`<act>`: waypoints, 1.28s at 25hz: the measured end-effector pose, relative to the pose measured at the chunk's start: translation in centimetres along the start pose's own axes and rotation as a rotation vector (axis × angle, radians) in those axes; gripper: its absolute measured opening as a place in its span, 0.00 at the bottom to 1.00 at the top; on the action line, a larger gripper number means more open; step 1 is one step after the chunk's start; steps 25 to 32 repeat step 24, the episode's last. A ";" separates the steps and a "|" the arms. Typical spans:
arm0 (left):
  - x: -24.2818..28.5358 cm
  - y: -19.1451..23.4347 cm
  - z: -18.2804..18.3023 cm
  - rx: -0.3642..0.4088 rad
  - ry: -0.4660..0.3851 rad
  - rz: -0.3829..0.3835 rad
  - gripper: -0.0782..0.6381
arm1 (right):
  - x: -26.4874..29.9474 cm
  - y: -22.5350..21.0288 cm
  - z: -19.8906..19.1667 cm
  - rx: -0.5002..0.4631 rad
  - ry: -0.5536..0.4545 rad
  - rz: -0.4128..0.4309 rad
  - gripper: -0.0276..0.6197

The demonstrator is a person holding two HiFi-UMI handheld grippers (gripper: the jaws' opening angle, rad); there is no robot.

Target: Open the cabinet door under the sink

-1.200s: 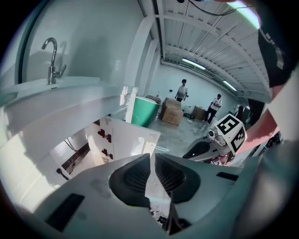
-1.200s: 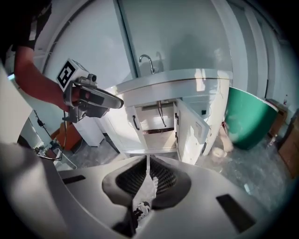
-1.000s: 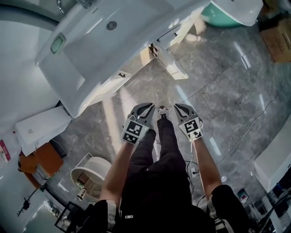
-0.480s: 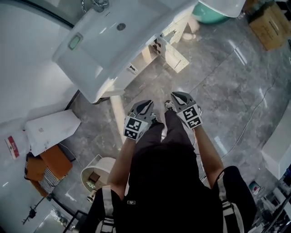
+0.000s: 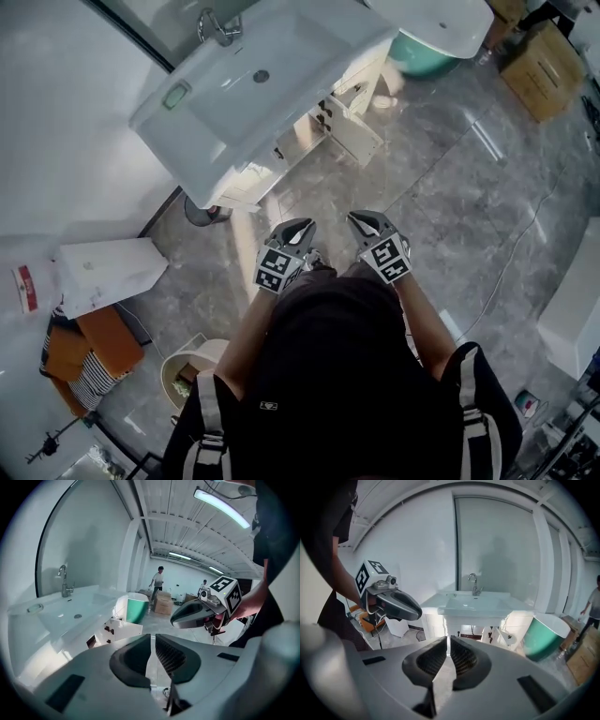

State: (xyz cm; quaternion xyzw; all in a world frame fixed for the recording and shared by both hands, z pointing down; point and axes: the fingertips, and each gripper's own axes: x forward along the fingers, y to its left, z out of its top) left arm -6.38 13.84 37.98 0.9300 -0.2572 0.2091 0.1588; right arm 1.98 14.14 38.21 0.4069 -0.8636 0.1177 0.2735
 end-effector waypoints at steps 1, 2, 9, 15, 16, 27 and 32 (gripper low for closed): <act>0.1 -0.4 0.2 0.006 -0.002 0.000 0.16 | -0.4 0.0 0.2 -0.006 -0.007 0.001 0.16; 0.1 -0.8 0.4 0.010 -0.004 0.004 0.16 | -0.7 -0.1 0.3 -0.013 -0.012 0.004 0.16; 0.9 -4.7 3.2 -0.003 -0.056 0.064 0.16 | -4.5 -1.2 -0.3 -0.075 -0.033 0.047 0.16; 2.2 -9.1 3.3 -0.031 -0.064 0.098 0.16 | -7.9 -2.6 -2.7 -0.084 -0.032 0.075 0.16; 2.4 -9.8 3.2 -0.038 -0.062 0.102 0.16 | -8.4 -2.7 -3.0 -0.084 -0.033 0.080 0.16; 3.0 -12.3 3.3 -0.050 -0.054 0.128 0.16 | -10.9 -2.9 -4.0 -0.093 -0.047 0.105 0.16; 3.0 -12.3 3.3 -0.050 -0.054 0.128 0.16 | -10.9 -2.9 -4.0 -0.093 -0.047 0.105 0.16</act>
